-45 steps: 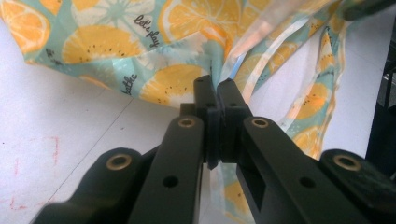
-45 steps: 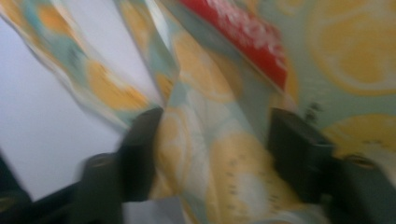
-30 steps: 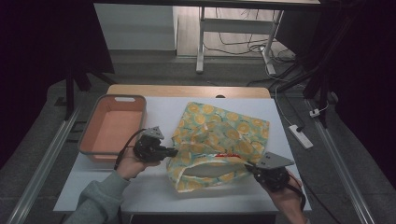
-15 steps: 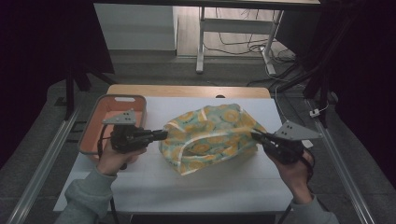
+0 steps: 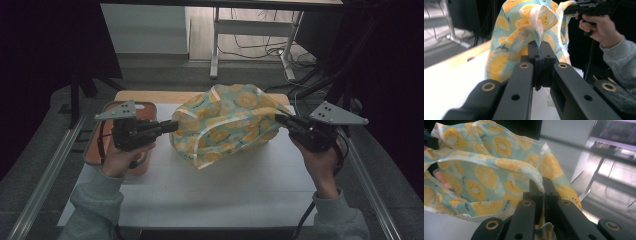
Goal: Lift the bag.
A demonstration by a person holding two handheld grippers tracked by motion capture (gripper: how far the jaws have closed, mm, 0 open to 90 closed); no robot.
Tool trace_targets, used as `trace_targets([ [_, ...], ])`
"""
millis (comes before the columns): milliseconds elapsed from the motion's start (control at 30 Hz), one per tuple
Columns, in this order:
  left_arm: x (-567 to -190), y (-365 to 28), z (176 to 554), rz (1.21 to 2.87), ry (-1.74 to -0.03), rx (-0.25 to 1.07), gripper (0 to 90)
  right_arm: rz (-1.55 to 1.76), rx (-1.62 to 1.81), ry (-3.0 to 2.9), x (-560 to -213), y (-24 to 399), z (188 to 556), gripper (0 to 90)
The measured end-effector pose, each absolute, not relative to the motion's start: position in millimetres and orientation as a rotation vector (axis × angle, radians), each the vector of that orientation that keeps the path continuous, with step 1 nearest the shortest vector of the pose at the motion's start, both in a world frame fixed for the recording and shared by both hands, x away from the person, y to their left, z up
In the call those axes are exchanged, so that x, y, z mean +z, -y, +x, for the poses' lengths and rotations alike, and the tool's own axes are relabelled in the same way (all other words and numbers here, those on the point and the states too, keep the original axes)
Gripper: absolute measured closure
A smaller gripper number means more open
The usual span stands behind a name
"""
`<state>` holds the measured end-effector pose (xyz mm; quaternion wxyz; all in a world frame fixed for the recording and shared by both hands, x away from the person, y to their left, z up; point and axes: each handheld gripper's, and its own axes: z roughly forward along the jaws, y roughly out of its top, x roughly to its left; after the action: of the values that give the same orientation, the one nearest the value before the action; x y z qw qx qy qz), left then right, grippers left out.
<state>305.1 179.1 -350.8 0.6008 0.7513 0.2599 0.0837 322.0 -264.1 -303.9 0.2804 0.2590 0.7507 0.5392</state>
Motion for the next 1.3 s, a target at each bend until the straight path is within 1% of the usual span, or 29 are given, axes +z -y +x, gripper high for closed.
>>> trace_targets([
  [67,-362.3,-176.5,308.7,1.763,-0.625,0.173,89.5,0.728,1.440,-2.059,-318.4,266.7,326.9,88.1],
  [233,-399.5,-164.6,315.8,1.892,-0.703,0.142,89.2,0.827,1.368,-2.184,-365.8,267.1,340.6,88.0],
  [400,-437.4,-154.6,320.5,1.990,-0.767,0.063,88.8,0.904,1.309,-2.311,-415.6,265.2,349.0,87.9],
  [500,-450.6,-149.4,322.0,2.029,-0.781,0.036,88.3,0.924,1.270,-2.369,-434.4,262.0,352.0,87.8],
  [567,-455.4,-146.2,322.0,2.044,-0.782,0.031,85.3,0.916,1.242,-2.409,-442.8,259.2,352.1,87.5],
  [667,-457.5,-143.3,320.9,2.051,-0.781,0.046,72.4,0.893,1.244,-2.428,-445.3,257.9,349.2,86.3],
  [700,-457.1,-142.9,320.0,2.051,-0.779,0.055,67.9,0.883,1.250,-2.431,-444.8,258.5,347.9,85.1],
  [733,-456.2,-142.8,318.9,2.045,-0.777,0.068,61.4,0.873,1.257,-2.432,-444.2,259.0,346.2,82.1],
  [767,-454.8,-143.2,317.2,2.039,-0.781,0.084,53.0,0.860,1.264,-2.428,-443.1,260.0,344.2,76.3],
  [833,-450.2,-146.8,313.4,2.022,-0.784,0.125,39.0,0.833,1.295,-2.404,-439.5,263.3,338.3,63.5],
  [867,-447.2,-150.0,311.6,2.007,-0.786,0.138,34.9,0.829,1.319,-2.382,-436.3,265.8,334.4,58.2],
  [933,-440.5,-157.7,308.4,1.977,-0.800,0.170,30.4,0.821,1.378,-2.343,-427.7,273.2,326.9,51.6],
  [1000,-434.0,-167.1,305.7,1.955,-0.809,0.201,29.8,0.824,1.438,-2.286,-417.7,282.8,319.3,46.4],
  [1100,-429.1,-180.0,304.1,1.927,-0.846,0.217,29.8,0.832,1.455,-2.227,-405.0,297.8,310.9,44.2],
  [1167,-430.2,-185.7,303.9,1.928,-0.877,0.237,29.7,0.851,1.451,-2.198,-402.8,307.2,308.8,43.7],
  [1300,-439.3,-192.0,303.8,1.968,-0.941,0.285,29.7,0.908,1.396,-2.207,-414.8,320.6,313.8,43.4],
])
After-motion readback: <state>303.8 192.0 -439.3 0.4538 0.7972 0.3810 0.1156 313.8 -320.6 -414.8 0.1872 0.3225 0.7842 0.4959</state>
